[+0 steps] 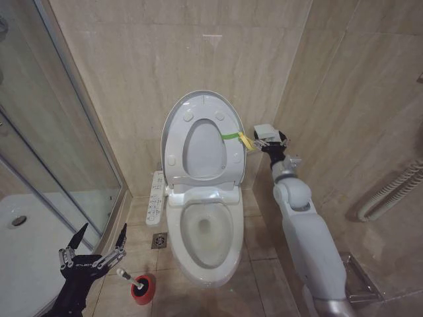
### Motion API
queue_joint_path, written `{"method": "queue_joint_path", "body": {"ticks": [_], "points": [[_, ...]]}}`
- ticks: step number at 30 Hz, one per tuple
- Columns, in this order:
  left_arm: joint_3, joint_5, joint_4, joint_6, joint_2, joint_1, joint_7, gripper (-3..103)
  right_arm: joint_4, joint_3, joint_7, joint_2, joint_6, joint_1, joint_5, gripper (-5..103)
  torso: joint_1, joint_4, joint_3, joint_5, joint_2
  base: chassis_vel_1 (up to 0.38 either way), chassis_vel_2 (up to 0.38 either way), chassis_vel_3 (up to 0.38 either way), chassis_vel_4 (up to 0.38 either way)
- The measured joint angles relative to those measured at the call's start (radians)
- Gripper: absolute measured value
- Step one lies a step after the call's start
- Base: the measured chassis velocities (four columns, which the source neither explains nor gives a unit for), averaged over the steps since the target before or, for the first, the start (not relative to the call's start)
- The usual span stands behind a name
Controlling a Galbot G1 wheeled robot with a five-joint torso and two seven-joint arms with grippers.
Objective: Open the toilet lid, clean the toilet bowl with a toilet brush, close the toilet lid, and flush.
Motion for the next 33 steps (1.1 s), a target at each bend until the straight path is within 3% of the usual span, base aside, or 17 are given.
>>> {"method": "queue_joint_path", "body": {"ticks": [15,27,33], "points": [[0.0,0.0,0.0,0.0,0.0,0.0,0.0,99,-0.161,-0.012,0.029,0.032,0.056,0.119,-0.045,100,0.0,-0.0002,0.0,0.0,0.0,0.0,0.0,0.0,0.0],[0.0,0.0,0.0,0.0,0.0,0.0,0.0,99,-0.383,-0.031,0.057,0.098,0.177,0.282,-0.173,100,0.0,0.0001,0.0,-0.0002,0.0,0.0,0.0,0.0,0.0],[0.0,0.0,0.0,0.0,0.0,0.0,0.0,99,-0.428,-0.034,0.057,0.113,0.194,0.32,-0.195,100,0.0,-0.0003,0.0,-0.0002,0.0,0.0,0.0,0.0,0.0]]}}
